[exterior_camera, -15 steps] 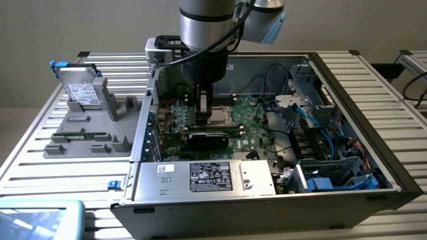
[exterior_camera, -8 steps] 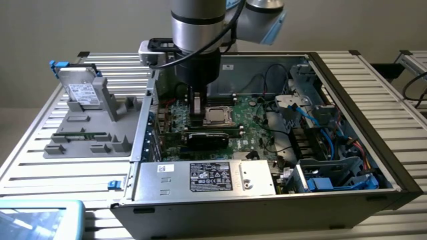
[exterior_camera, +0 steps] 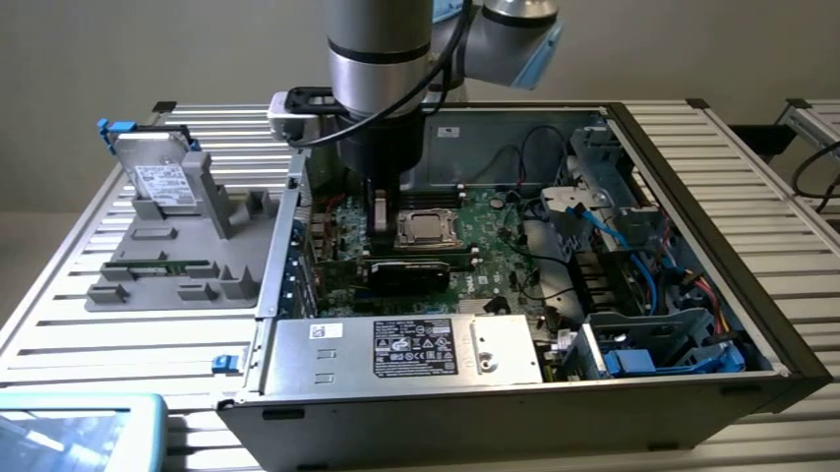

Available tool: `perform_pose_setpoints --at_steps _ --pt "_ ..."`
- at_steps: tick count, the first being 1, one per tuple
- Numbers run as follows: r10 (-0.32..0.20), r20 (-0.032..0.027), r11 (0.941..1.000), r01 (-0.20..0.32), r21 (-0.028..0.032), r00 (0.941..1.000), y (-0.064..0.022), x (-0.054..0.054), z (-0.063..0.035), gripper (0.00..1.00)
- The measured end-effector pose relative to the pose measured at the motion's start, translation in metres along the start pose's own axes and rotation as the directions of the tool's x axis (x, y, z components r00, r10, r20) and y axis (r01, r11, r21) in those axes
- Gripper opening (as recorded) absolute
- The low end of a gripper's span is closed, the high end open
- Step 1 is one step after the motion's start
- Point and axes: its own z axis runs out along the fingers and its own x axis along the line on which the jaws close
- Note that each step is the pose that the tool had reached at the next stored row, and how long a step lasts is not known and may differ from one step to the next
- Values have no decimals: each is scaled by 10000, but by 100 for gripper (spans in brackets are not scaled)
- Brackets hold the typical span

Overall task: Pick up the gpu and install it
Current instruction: 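Press down on the gpu until it lock into place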

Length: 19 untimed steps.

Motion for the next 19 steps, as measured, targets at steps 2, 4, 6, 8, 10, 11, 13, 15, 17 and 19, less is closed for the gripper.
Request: perform_pose_setpoints --at_steps 2,4,6,8,10,11,13,15,17,19 --pt "18 1 10000 -18 0 10000 2 -8 36 12" --pt "39 1 10000 -39 -1 10000 12 -17 74 12" --pt "52 1 10000 -52 5 10000 48 -28 108 12" --pt "66 1 10000 -66 14 10000 87 -39 141 12" --pt "78 3 10000 -78 21 10000 104 -55 173 12" --pt "82 2 10000 -82 25 10000 111 -64 187 12" --pt "87 1 10000 -87 31 10000 123 -84 209 12" --pt "90 -3 9999 -90 53 10000 134 -86 222 12" --pt "91 -12 9999 -91 59 10000 135 -83 223 12" --pt "98 -27 9999 -98 63 9999 136 -83 223 12"
